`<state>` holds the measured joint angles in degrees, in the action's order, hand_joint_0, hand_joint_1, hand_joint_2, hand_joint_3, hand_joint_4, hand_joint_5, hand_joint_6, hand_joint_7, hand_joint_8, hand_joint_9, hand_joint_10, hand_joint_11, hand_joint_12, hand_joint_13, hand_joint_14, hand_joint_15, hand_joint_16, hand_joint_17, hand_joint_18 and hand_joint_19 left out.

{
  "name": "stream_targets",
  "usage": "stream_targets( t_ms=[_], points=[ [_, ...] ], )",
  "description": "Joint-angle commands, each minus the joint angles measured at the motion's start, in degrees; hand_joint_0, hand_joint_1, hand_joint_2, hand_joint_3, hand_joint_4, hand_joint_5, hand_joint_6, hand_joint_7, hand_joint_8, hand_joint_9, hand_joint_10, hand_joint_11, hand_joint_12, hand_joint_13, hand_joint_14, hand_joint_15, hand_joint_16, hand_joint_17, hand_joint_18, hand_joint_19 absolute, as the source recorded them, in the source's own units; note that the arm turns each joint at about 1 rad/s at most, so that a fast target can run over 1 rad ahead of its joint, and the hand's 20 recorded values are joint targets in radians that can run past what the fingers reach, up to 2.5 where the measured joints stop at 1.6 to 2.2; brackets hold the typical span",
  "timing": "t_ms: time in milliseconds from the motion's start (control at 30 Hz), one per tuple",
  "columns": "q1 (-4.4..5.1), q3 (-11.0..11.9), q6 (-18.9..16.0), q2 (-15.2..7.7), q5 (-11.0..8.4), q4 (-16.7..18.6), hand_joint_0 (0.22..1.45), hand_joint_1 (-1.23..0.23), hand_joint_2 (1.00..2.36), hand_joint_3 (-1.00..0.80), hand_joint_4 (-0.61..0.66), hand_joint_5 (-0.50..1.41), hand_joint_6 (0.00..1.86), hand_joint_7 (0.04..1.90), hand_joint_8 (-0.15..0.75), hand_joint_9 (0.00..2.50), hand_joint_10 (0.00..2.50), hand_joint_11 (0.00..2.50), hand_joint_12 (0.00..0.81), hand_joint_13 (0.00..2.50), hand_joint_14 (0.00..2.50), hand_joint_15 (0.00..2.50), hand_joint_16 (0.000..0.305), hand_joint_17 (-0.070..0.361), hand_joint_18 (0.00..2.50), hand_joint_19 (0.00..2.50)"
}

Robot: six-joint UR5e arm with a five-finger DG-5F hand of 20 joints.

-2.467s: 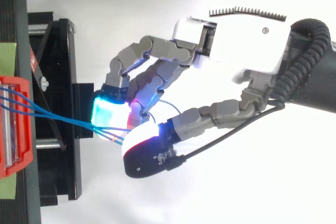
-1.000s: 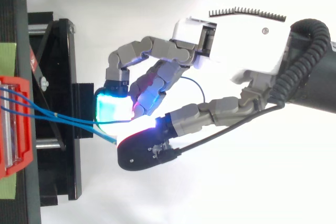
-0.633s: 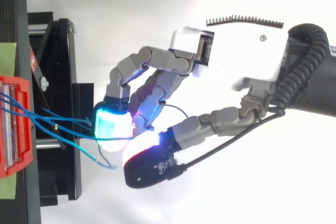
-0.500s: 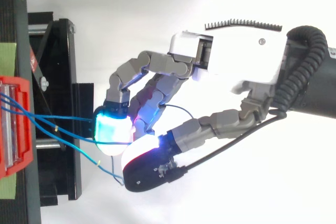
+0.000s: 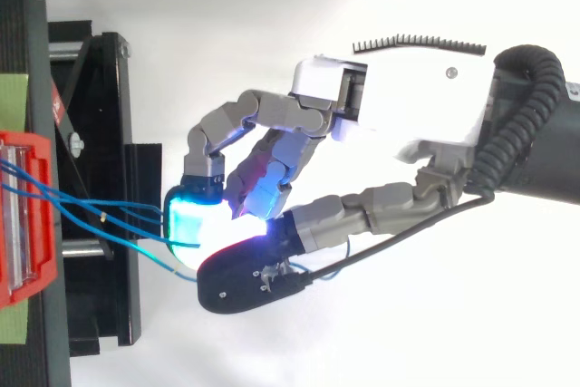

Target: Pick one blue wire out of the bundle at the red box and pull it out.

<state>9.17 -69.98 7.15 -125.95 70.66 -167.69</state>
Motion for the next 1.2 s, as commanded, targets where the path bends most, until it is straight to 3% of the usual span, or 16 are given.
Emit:
stream_targets(
  t_ms=[0, 400, 567, 667, 900, 1067, 1167],
  points=[
    [0.06, 0.02, 0.06, -0.08, 0.0, 0.0, 0.59, -0.74, 1.02, -0.24, 0.14, -0.09, 0.87, 0.93, 0.26, 1.24, 0.03, 0.74, 0.371, 0.84, 0.02, 0.49, 0.057, 0.128, 0.58, 0.6],
    [0.06, 0.02, 0.59, -0.08, 0.18, -0.09, 0.61, -0.82, 1.02, -0.12, 0.07, -0.07, 0.88, 0.94, 0.242, 1.27, 0.03, 0.71, 0.372, 0.85, 0.02, 0.48, 0.059, 0.132, 0.62, 0.58],
    [-0.11, 0.02, 0.94, 0.01, 2.29, -1.32, 0.6, -0.83, 1.03, -0.06, 0.03, -0.06, 0.88, 0.97, 0.222, 1.28, 0.03, 0.7, 0.359, 0.85, 0.02, 0.48, 0.058, 0.13, 0.6, 0.57],
    [-0.2, 0.02, 1.03, 0.01, 5.1, -4.13, 0.6, -0.84, 1.03, -0.04, 0.01, -0.06, 0.88, 0.97, 0.222, 1.3, 0.03, 0.67, 0.367, 0.86, 0.02, 0.48, 0.059, 0.132, 0.61, 0.56],
    [-0.91, -0.07, 1.03, 0.71, 6.94, -5.71, 0.6, -0.85, 1.02, -0.02, 0.01, -0.05, 0.88, 0.98, 0.225, 1.31, 0.03, 0.66, 0.375, 0.86, 0.02, 0.48, 0.061, 0.136, 0.61, 0.56],
    [-1.26, -0.16, 1.03, 1.85, 7.21, -8.44, 0.61, -0.86, 1.02, -0.03, 0.01, -0.05, 0.88, 0.97, 0.228, 1.31, 0.03, 0.67, 0.38, 0.85, 0.02, 0.48, 0.062, 0.139, 0.61, 0.53],
    [-1.52, -3.5, 1.11, 3.52, 7.47, -8.97, 0.6, -0.86, 1.02, -0.02, 0.0, -0.05, 0.88, 0.98, 0.23, 1.31, 0.03, 0.66, 0.377, 0.84, 0.02, 0.47, 0.061, 0.138, 0.6, 0.54]
  ],
)
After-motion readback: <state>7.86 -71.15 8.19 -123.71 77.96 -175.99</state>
